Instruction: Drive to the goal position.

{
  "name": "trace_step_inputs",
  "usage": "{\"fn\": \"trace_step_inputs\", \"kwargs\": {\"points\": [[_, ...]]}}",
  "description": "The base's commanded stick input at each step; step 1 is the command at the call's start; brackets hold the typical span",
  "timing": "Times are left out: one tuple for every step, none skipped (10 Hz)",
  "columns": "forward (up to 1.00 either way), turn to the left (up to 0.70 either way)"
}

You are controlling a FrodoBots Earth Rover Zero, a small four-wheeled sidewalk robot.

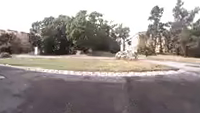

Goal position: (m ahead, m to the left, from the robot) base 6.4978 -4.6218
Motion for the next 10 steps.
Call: {"fn": "trace_step_inputs", "kwargs": {"points": [[0.70,0.00],[0.70,0.00],[0.70,0.00],[0.70,0.00],[0.70,0.00],[0.70,0.00],[0.70,0.00],[0.70,0.00],[0.70,0.00],[0.70,0.00]]}}
